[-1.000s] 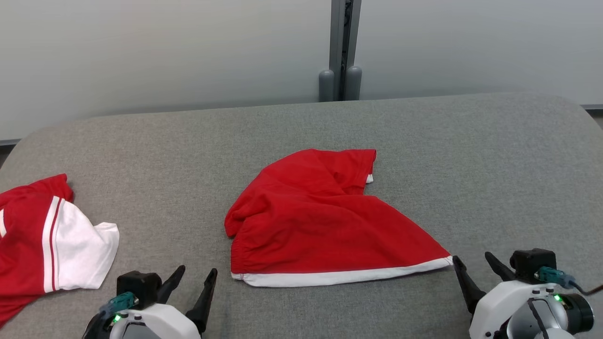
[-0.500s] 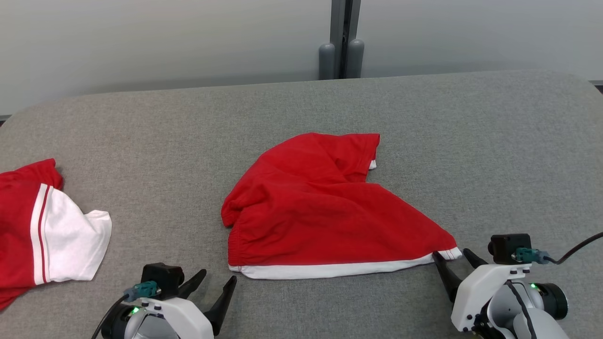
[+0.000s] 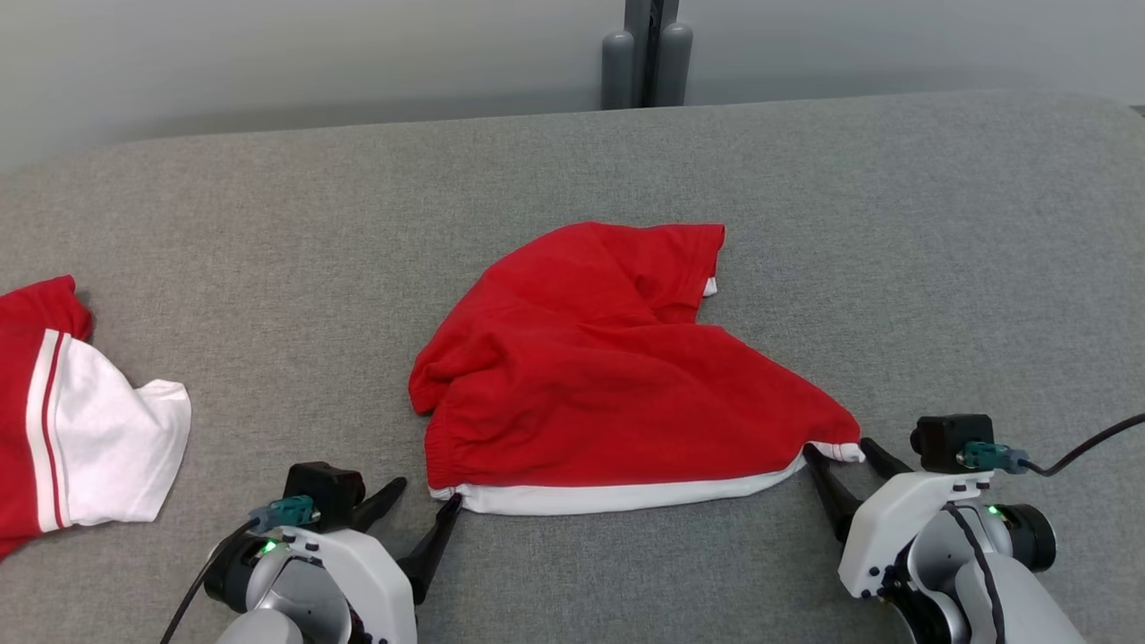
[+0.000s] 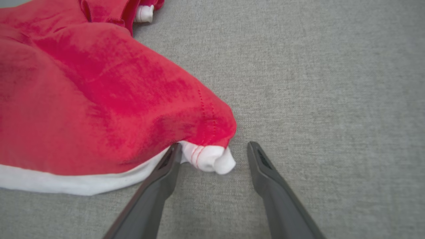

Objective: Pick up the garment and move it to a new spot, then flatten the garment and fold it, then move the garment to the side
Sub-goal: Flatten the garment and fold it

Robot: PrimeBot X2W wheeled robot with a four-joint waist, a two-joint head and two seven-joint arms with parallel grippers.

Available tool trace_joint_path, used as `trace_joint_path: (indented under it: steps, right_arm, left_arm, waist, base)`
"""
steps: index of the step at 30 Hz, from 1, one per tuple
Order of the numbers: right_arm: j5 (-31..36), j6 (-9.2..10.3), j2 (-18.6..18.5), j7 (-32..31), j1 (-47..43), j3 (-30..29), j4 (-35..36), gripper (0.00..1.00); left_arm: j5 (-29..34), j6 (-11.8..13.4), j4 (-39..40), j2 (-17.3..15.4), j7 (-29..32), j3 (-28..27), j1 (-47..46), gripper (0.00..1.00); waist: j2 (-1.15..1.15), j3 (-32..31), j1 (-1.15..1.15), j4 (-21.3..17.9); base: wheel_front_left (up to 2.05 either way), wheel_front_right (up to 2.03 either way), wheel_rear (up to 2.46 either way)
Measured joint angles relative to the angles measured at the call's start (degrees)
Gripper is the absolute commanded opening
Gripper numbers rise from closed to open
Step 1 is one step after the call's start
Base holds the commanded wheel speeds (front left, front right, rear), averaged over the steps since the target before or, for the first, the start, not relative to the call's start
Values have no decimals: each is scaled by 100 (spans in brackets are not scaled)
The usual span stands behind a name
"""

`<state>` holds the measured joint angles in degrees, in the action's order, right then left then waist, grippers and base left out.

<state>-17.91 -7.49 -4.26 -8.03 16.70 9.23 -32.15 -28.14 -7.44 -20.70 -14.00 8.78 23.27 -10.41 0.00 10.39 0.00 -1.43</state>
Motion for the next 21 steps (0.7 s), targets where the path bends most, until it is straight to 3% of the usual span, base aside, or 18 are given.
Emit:
trace_joint_path:
  steps: [6, 8, 9, 10, 11, 12, 13, 21]
  right_arm:
    - [-35, 0, 19, 110, 120, 108, -133, 100]
    - [-75, 0, 21, 151, 154, 163, -171, 79]
    - [-81, 0, 18, 157, 158, 188, -188, 49]
    - [-96, 0, 19, 169, 159, 221, -204, 42]
    - [-124, 0, 18, 187, 160, 246, -222, 26]
    - [-135, 0, 21, 200, 159, 280, -238, 1]
    - [-156, 0, 19, 204, 159, 319, -246, 0]
    - [-352, 0, -87, 368, 65, 544, -288, 0]
  left_arm:
    - [-149, 0, -167, -64, -163, 234, -185, 100]
    - [-218, 0, -212, -88, -199, 314, -209, 100]
    - [-238, 0, -235, -99, -221, 347, -214, 99]
    - [-276, 0, -258, -111, -235, 372, -219, 84]
    - [-296, 0, -280, -120, -256, 402, -232, 59]
    - [-324, 0, -292, -126, -286, 434, -246, 28]
    - [-350, 0, -304, -131, -308, 460, -257, 1]
    - [-431, 0, -360, -147, -533, 578, -274, 0]
  waist:
    - [0, 53, 0, -20]
    - [0, 46, 0, -26]
    - [0, 38, 0, -28]
    - [0, 27, 0, -29]
    - [0, 13, 0, -31]
    - [0, -4, 0, -32]
    - [0, -24, 0, -33]
    - [0, -231, 0, -27]
  base:
    - [0, 0, 0]
    - [0, 0, 0]
    - [0, 0, 0]
    - [0, 0, 0]
    - [0, 0, 0]
    - [0, 0, 0]
    - [0, 0, 0]
    - [0, 0, 0]
